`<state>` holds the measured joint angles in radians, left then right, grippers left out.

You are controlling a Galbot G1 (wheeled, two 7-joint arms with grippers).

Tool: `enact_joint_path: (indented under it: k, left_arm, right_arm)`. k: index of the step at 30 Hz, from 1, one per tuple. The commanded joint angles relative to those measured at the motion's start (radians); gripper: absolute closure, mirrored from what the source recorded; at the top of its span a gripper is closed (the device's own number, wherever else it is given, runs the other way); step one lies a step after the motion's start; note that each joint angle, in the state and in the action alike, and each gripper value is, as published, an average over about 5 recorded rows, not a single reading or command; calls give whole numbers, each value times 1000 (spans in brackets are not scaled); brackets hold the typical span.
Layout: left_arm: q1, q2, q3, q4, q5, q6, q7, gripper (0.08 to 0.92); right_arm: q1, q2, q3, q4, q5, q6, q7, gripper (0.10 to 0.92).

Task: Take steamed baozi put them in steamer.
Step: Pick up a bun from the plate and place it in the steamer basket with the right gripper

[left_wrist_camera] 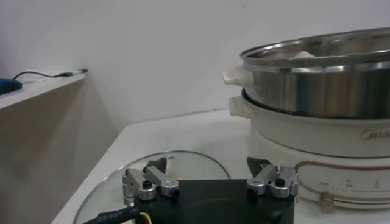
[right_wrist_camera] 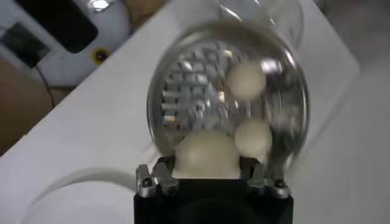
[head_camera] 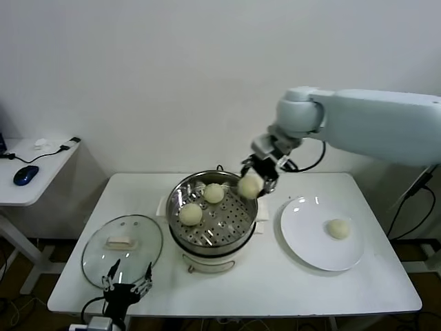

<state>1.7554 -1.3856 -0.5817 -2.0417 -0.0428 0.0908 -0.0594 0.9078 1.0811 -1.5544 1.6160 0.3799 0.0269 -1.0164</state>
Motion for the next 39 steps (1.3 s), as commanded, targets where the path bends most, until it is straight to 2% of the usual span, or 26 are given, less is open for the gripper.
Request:
enact_joint_path:
  k: [1, 6, 12, 23, 26, 31, 35, 39]
  left_arm:
    - [0, 0, 0, 1, 0, 0, 0, 177]
    - [0, -4, -1, 2, 0, -1, 0, 177]
    - [2, -10, -4, 6, 0, 0, -1, 177]
    - [-4, -22, -2, 6, 0, -1, -3, 177]
    - [-3, -22, -3, 4, -2, -1, -3, 177]
    - [1, -20, -3, 3, -2, -4, -4, 177]
    - [3, -18, -5, 0, -3, -4, -4, 177]
    - [4, -18, -6, -2, -3, -6, -3, 177]
  right_arm:
    - [-118, 153, 10, 113, -257, 192, 43, 330]
    - [-226, 192, 14, 27, -413, 253, 88, 330]
    - [-291, 232, 38, -84, -507, 291, 138, 330]
    - [-308, 245, 39, -136, -528, 313, 141, 329]
    - [-293, 243, 36, -132, -485, 316, 137, 310]
    - [-209, 221, 43, -124, -362, 360, 60, 217]
    - [-104, 162, 42, -153, -245, 385, -18, 204]
    - [6, 47, -27, -267, -58, 346, -75, 203]
